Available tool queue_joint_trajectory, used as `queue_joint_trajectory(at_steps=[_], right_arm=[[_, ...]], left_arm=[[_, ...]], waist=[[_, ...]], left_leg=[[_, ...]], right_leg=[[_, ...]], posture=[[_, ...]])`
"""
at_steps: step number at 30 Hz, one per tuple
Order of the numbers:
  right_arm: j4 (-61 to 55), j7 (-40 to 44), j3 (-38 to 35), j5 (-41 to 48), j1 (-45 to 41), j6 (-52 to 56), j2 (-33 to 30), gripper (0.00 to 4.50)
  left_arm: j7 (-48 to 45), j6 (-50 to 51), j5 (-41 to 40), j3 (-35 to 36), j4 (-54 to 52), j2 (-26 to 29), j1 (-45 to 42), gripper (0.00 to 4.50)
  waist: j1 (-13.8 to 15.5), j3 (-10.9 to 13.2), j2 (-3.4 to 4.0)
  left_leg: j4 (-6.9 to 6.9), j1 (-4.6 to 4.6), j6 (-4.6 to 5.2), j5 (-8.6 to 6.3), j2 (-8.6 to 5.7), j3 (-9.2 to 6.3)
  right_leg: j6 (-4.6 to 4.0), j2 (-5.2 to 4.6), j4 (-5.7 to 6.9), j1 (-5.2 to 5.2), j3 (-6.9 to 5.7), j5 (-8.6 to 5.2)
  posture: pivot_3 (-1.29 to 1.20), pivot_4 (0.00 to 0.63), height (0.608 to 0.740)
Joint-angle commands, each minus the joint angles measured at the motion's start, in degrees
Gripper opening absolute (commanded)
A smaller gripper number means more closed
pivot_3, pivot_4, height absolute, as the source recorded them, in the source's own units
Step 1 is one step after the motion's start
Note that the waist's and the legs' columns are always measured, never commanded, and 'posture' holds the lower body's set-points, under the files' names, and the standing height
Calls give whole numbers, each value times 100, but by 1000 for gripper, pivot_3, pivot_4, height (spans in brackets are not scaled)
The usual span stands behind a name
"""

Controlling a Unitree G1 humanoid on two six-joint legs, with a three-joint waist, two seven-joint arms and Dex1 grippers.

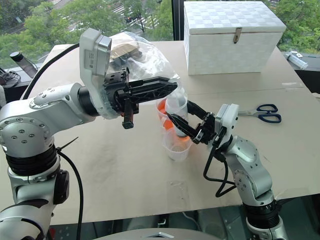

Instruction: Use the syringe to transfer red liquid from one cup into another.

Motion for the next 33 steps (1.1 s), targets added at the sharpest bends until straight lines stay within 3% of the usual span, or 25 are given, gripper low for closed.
queue_joint_trajectory(at_steps=[1, 23, 29, 33], right_arm=[[-406, -129, -224, 393, -226, -7, 56, 1514], [-583, -552, -397, 916, -624, 443, 121, 1514], [-530, -429, -496, 976, -497, 484, -28, 1514], [-533, -510, -586, 1258, -571, 671, -45, 1514]], left_arm=[[-111, 105, -7, -176, -181, 133, 104, 20], [-272, -103, 53, -336, -296, 144, 345, 20], [-153, -324, 115, -56, -165, 162, 299, 2365], [-104, -350, -415, 361, -120, 354, 295, 4268]], waist=[[0, 0, 0], [-1, 0, 0], [2, 0, -1], [-17, 0, 0]], left_leg=[[0, 0, 0, 0, 0, 0], [0, 0, 0, 0, 0, 0], [0, -1, 0, 0, -1, 1], [-1, -1, 0, 0, 0, 0]], right_leg=[[0, 0, 0, 0, 0, 0], [0, 0, 0, -1, 0, 0], [0, 0, -1, 0, 0, 0], [0, 1, 0, -1, 2, 0]], posture=[[0, 150, 740], [0, 150, 740], [0, 150, 740], [0, 150, 740]])
